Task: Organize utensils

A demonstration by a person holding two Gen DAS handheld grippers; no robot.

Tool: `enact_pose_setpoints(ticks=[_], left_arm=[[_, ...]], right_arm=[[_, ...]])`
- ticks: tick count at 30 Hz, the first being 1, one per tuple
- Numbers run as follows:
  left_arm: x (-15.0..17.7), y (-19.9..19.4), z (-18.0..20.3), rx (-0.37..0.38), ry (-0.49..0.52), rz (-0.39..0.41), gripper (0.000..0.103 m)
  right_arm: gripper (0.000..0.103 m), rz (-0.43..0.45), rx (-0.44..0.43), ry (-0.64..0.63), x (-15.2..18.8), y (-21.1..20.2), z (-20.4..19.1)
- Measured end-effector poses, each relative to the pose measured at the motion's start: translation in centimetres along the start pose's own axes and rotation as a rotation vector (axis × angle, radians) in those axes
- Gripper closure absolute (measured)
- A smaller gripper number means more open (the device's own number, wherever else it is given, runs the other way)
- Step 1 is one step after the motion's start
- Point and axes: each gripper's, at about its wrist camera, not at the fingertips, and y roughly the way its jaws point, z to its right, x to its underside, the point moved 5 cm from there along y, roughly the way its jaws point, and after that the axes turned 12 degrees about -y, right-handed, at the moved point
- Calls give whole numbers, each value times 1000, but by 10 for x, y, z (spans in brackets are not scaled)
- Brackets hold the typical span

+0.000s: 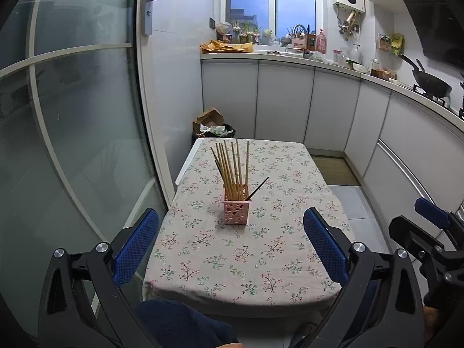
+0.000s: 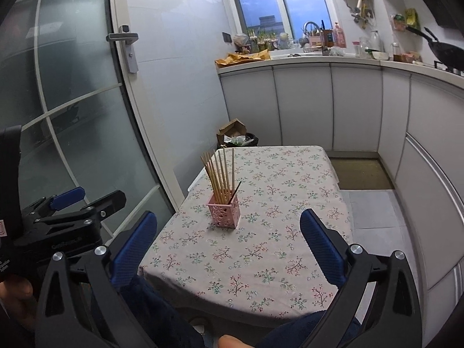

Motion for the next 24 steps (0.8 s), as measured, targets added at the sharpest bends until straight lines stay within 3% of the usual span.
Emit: enact_pose_setpoints(ticks=[24], left_arm=[[-10,0,0,28,27,16,7]], right_arm=[[7,-17,-5,35,-1,5,6]])
